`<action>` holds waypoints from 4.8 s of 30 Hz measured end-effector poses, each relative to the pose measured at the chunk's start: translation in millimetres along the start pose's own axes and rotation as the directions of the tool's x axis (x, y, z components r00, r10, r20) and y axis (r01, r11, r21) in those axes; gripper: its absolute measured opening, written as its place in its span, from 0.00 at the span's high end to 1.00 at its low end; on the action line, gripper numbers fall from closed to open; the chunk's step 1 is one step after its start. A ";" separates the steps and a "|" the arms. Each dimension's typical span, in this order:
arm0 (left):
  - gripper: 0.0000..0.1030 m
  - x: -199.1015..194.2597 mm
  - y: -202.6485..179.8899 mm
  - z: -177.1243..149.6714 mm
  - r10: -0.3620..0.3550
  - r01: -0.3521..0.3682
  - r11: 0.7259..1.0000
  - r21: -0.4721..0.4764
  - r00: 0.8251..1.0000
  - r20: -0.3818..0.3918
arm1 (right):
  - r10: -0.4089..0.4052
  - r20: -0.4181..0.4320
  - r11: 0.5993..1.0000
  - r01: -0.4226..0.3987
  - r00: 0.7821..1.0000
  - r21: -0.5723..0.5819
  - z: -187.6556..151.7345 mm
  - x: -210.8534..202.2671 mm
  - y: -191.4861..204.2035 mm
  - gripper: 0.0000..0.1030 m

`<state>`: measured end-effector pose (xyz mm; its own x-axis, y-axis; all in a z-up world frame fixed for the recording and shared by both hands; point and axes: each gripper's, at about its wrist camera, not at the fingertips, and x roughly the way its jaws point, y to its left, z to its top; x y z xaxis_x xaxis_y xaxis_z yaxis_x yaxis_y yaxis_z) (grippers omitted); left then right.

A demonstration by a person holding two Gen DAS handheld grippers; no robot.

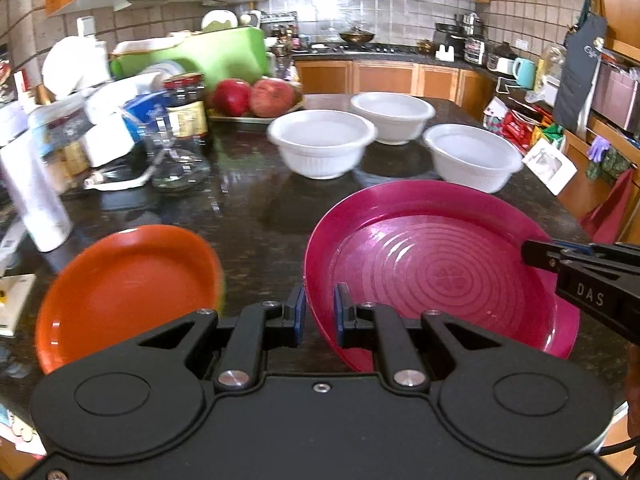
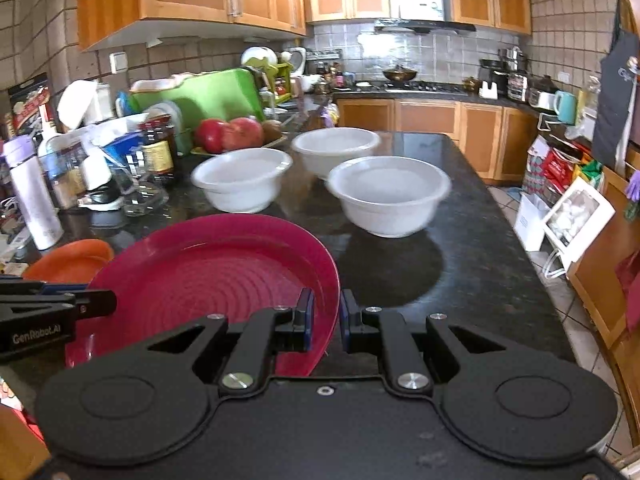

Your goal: Organize plates and bowls

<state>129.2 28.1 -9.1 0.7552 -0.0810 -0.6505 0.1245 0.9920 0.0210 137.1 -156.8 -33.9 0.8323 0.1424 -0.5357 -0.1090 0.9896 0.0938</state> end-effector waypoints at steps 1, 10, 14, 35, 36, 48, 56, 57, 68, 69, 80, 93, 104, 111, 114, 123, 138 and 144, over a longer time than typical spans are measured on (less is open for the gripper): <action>0.82 -2.6 6.1 -0.5 0.005 -0.005 1.000 -0.003 1.000 0.002 | 0.006 0.003 1.000 -0.006 1.000 -0.003 0.6 -0.6 7.4 0.85; 0.82 -20.9 69.5 -7.2 0.059 -0.058 0.998 -0.032 0.998 0.023 | 0.056 0.015 0.998 -0.055 0.998 -0.034 7.8 3.9 80.0 0.85; 0.82 -25.9 100.3 -10.3 0.067 -0.065 0.997 -0.046 0.997 0.030 | 0.069 0.017 0.997 -0.068 0.997 -0.042 7.6 4.3 111.3 0.85; 0.81 -19.6 195.4 -24.0 0.046 -0.046 0.999 -0.019 0.999 0.026 | 0.037 0.005 0.999 -0.037 0.999 -0.018 1.3 29.3 205.7 0.85; 0.81 -18.1 196.7 -23.4 0.042 -0.042 0.999 -0.018 0.999 0.024 | 0.032 0.003 0.999 -0.032 0.999 -0.018 1.7 30.8 207.0 0.85; 0.81 -2.3 207.7 -19.7 0.020 -0.020 1.000 -0.013 1.000 -0.006 | 0.023 -0.017 1.000 -0.023 1.000 -0.005 2.3 43.3 210.6 0.85; 0.81 0.4 210.2 -20.8 0.013 -0.013 1.000 0.000 1.000 -0.013 | 0.021 -0.017 1.000 -0.021 1.000 -0.017 1.8 47.3 215.2 0.84; 0.81 -0.2 209.6 -20.6 0.011 -0.011 1.000 0.003 1.000 -0.009 | 0.017 -0.017 1.000 -0.017 1.000 -0.019 1.7 47.8 215.4 0.84; 0.71 -7.1 205.8 -21.2 0.015 -0.015 1.000 0.020 1.000 0.021 | 0.025 0.021 0.999 -0.025 0.999 -0.022 1.0 40.0 217.8 0.69; 0.70 -8.0 205.8 -21.4 0.018 -0.019 1.000 0.020 1.000 0.025 | 0.022 0.031 1.000 -0.022 0.999 -0.022 0.7 38.6 218.0 0.67; 0.40 -18.0 200.3 -24.8 0.036 -0.039 0.998 0.039 0.997 0.073 | 0.015 0.046 1.000 -0.014 0.999 -0.009 -3.2 33.1 219.0 0.56; 0.40 -24.8 197.0 -27.3 0.015 -0.018 0.999 0.033 0.996 0.084 | -0.023 0.090 1.000 0.021 0.996 0.023 -5.4 14.5 215.0 0.56; 0.37 -28.3 191.2 -27.6 -0.013 0.010 0.999 0.039 0.996 0.084 | -0.063 0.122 0.998 0.062 0.991 0.018 -10.0 -3.8 210.4 0.38; 0.35 -30.1 184.0 -28.5 -0.047 0.041 0.997 0.065 0.995 0.091 | -0.088 0.130 0.996 0.086 0.988 0.015 -16.7 -11.8 206.6 0.29; 0.35 -31.2 178.3 -26.9 -0.059 0.051 0.995 0.083 0.994 0.097 | -0.109 0.143 0.994 0.107 0.984 0.024 -18.0 -15.0 202.1 0.28; 0.27 -34.5 157.8 -21.1 -0.037 0.018 0.993 0.117 0.987 0.160 | -0.174 0.193 0.983 0.158 0.966 0.098 -13.1 -25.1 173.6 0.29; 0.26 -24.1 96.7 10.5 -0.045 0.021 0.991 0.134 0.984 0.173 | -0.253 0.229 0.967 0.235 0.940 0.101 16.8 -25.9 77.8 0.30; 0.27 -16.5 55.0 30.8 -0.050 0.023 0.989 0.147 0.981 0.187 | -0.260 0.285 0.963 0.269 0.923 0.010 30.7 -24.7 38.3 0.30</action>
<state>143.4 81.1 26.2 0.8552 -0.1474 -0.4968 0.2347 0.9649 0.1177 129.0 -123.1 8.7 0.9510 -0.1317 -0.2797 0.1240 0.9912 -0.0454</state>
